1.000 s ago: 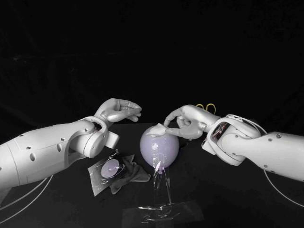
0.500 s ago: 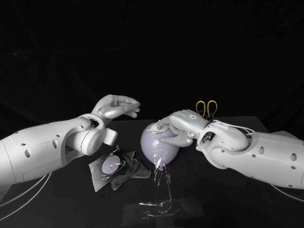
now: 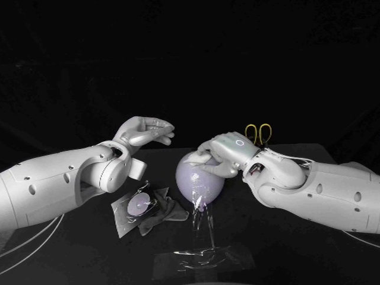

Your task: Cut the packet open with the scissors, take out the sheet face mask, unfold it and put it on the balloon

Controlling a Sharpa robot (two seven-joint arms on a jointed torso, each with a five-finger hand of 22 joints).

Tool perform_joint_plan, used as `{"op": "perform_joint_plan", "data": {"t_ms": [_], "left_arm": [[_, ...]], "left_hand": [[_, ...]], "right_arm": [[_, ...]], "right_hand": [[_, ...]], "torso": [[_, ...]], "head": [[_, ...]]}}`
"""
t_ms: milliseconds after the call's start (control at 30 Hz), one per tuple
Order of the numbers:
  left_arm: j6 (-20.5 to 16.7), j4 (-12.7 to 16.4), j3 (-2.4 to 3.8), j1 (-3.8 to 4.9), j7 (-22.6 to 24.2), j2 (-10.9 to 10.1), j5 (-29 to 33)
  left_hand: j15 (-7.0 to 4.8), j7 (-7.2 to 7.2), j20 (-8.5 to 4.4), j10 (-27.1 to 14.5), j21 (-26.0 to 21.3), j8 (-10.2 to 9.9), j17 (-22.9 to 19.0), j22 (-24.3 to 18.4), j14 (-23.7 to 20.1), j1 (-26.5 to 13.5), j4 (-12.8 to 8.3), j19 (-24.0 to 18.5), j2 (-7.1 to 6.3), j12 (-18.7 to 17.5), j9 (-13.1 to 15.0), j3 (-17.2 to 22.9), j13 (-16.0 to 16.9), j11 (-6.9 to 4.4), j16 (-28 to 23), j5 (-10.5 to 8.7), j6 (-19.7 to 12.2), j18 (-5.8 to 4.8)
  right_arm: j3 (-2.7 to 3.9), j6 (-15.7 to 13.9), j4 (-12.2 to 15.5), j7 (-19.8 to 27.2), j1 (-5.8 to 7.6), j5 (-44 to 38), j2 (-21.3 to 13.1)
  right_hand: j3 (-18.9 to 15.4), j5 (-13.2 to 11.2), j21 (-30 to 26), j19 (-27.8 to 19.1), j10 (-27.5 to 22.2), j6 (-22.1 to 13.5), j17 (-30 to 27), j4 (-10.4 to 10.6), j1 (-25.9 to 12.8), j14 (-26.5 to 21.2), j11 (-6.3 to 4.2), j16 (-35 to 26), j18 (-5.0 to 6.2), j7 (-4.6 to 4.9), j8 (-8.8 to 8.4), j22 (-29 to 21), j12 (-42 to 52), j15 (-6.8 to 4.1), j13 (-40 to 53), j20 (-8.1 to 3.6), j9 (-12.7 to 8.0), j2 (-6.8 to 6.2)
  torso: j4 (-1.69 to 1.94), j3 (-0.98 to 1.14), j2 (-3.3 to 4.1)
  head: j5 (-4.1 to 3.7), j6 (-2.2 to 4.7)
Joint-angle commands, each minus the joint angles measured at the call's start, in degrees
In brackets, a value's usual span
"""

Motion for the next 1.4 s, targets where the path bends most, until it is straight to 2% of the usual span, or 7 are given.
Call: {"op": "perform_joint_plan", "data": {"t_ms": [33,233,967,1067,1100,1200,1400], "left_arm": [[1.2,0.23,0.06,0.07,0.96,-0.01,0.96],[1.3,0.28,0.06,0.07,0.9,-0.03,1.1],[1.59,0.24,0.07,0.07,0.89,-0.2,1.64],[1.74,0.28,0.07,0.07,0.9,-0.17,1.73],[1.78,0.28,0.07,0.07,0.91,-0.16,1.76],[1.95,0.29,0.07,0.07,0.97,-0.12,1.97],[2.07,0.32,0.07,0.08,0.97,-0.05,2.12]], "left_hand": [[0.07,0.25,0.19,-0.41,-0.32,-0.31,-0.07,-0.15,-0.4,0.52,0.14,0.09,0.11,-0.12,-0.12,-0.38,-0.09,-0.13,-0.39,0.04,-0.37,0.87],[0.1,0.31,0.2,-0.46,-0.41,-0.38,-0.08,-0.22,-0.42,0.58,0.22,0.14,0.13,-0.12,-0.16,-0.45,-0.1,-0.1,-0.39,0.05,-0.41,0.88],[0.17,0.47,0.22,-0.68,-0.73,-0.63,-0.14,-0.49,-0.55,0.95,0.37,0.3,0.18,-0.1,-0.28,-0.63,-0.15,0.02,-0.39,0.04,-0.55,0.88],[0.17,0.47,0.22,-0.68,-0.73,-0.63,-0.14,-0.49,-0.55,0.95,0.37,0.3,0.18,-0.1,-0.28,-0.63,-0.15,0.02,-0.39,0.04,-0.55,0.88],[0.17,0.47,0.22,-0.68,-0.73,-0.63,-0.14,-0.49,-0.55,0.95,0.37,0.3,0.18,-0.1,-0.28,-0.63,-0.15,0.02,-0.39,0.04,-0.55,0.88],[0.18,0.5,0.22,-0.72,-0.82,-0.68,-0.16,-0.56,-0.58,1.13,0.39,0.35,0.27,-0.07,-0.31,-0.65,-0.16,0.04,-0.38,0.05,-0.55,0.88],[0.2,0.53,0.22,-0.76,-0.89,-0.72,-0.17,-0.63,-0.61,1.32,0.44,0.39,0.42,-0.05,-0.34,-0.66,-0.17,0.06,-0.37,0.06,-0.54,0.88]], "right_arm": [[0.02,-1.64,-0.22,-2.14,-0.04,-2.54,0.36],[0.01,0.36,-0.73,-1.69,-0.11,-2.46,1.22],[-0.06,3.31,-0.82,-1.12,-0.39,-2.49,1.73],[-0.06,3.1,-1.31,-1.49,-0.43,-2.49,2.1],[-0.06,3.05,-1.4,-1.51,-0.44,-2.49,2.16],[-0.06,2.74,-1.8,-1.38,-0.47,-2.45,2.45],[-0.06,2.24,-2.33,-0.95,-0.5,-2.39,2.98]], "right_hand": [[0.49,-0.32,0.55,0.52,0.78,1.38,15.08,0.32,0.79,5.89,-0.12,0.2,-0.26,-0.27,0.57,7.24,0.86,0.07,2.36,-0.05,-0.05,0.71],[1.22,-0.32,0.85,0.73,1.45,3.68,15.08,0.24,2.17,5.89,-0.77,0.2,-0.31,-1.05,1.39,7.48,1.89,-0.48,3.16,-0.47,-0.12,1.55],[0.27,-0.33,0.22,0.44,0.89,4.07,15.08,0.7,1.82,5.89,-0.9,0.2,-0.2,-1.14,1.22,7.23,1.06,-0.68,2.57,-0.79,-0.64,-0.13],[1.18,-0.31,0.46,0.59,1.03,4.81,15.08,1.29,2.25,5.89,-1.11,0.2,-0.26,-1.42,1.48,7.41,1.22,-0.82,2.71,-0.88,-0.73,1.76],[2.19,-0.31,0.5,0.62,1.12,5.06,15.08,2.3,2.07,5.89,-1.2,0.2,-0.27,-1.58,1.55,7.44,1.26,-0.91,2.73,-0.94,-0.79,4.23],[4.47,-0.3,0.92,0.87,1.57,5.71,15.08,3.01,3.02,5.89,-1.68,0.2,-0.36,-2.11,1.95,7.72,1.76,-1.25,3.12,-1.17,-0.74,8.21],[6.58,-0.3,1.91,1.44,3.25,7.37,15.08,3.17,3.68,5.89,-2.27,0.2,-0.59,-2.8,3.28,8.33,4.13,-1.77,4.98,-1.64,-0.26,10.23]], "torso": [[-0.02,0.01,0.04],[-0.03,-0.03,-0.07],[-0.04,-0.02,-0.06],[-0.01,-0.03,-0.05],[-0.02,-0.04,-0.06],[-0.03,-0.05,-0.07],[-0.01,-0.06,-0.07]], "head": [[-0.04,-0.08],[-0.06,-0.3],[0.04,-0.44],[0.04,-0.45],[0.03,-0.44],[0.04,-0.44],[0.06,-0.47]]}}
